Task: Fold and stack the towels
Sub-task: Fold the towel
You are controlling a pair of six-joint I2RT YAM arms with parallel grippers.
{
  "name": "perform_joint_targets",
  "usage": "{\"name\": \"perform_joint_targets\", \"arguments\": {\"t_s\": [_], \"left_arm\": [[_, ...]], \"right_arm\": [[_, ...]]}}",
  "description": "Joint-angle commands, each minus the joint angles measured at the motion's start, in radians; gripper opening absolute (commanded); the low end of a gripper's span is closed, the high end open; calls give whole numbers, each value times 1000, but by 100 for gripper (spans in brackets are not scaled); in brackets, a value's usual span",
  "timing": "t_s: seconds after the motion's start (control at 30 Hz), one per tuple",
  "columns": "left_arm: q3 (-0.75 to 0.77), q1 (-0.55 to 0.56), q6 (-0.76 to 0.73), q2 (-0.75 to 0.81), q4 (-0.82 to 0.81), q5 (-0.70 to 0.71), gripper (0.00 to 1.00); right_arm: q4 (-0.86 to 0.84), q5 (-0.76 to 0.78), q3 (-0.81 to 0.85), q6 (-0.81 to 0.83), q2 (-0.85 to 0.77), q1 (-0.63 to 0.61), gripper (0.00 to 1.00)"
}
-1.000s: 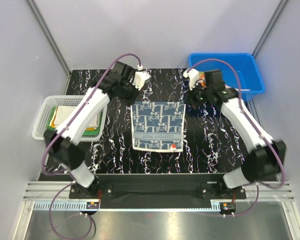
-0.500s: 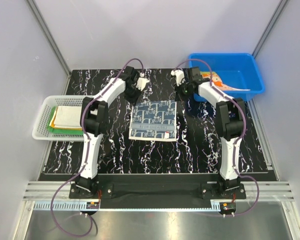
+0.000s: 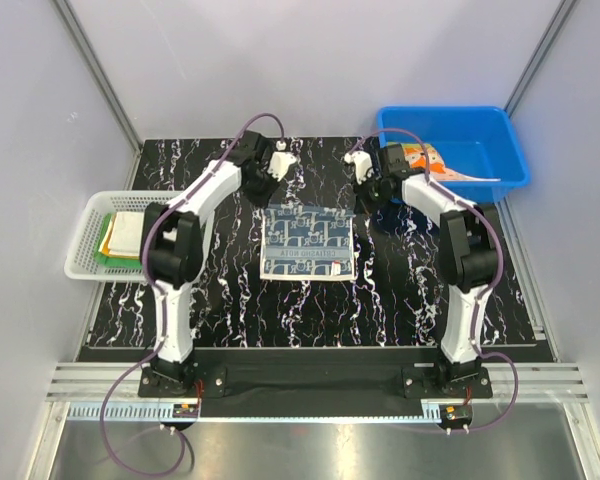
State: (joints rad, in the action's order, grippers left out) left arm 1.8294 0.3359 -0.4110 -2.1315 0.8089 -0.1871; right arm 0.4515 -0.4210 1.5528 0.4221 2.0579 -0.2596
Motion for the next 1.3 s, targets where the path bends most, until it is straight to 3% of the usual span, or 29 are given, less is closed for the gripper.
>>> {"name": "perform_joint_targets", "arguments": {"t_s": [0.0,0.77,1.1,1.13,1.2,1.23,1.27], "left_arm": [[-50,-6,-5,130,-37,3,0],[-515,94,115,479,-39,-55,0],[-648,121,159,452,-83,-65,0],[-641,127,163,435,-74,-48,1],[-630,132,170,435,-65,-40,15],[-625,130,179,439,-62,-26,21],[-621,132,184,447,-56,-25,21]], "right_arm": [[-50,19,-83,-17,-155,-4,0],[26,139,-463,-289,-447,-130,0],[38,137,-510,-345,-424,-161,0],[45,131,-508,-353,-420,-165,2],[50,120,-505,-359,-420,-171,7],[50,119,-505,-373,-426,-173,14],[59,119,-504,-381,-439,-171,16]]}}
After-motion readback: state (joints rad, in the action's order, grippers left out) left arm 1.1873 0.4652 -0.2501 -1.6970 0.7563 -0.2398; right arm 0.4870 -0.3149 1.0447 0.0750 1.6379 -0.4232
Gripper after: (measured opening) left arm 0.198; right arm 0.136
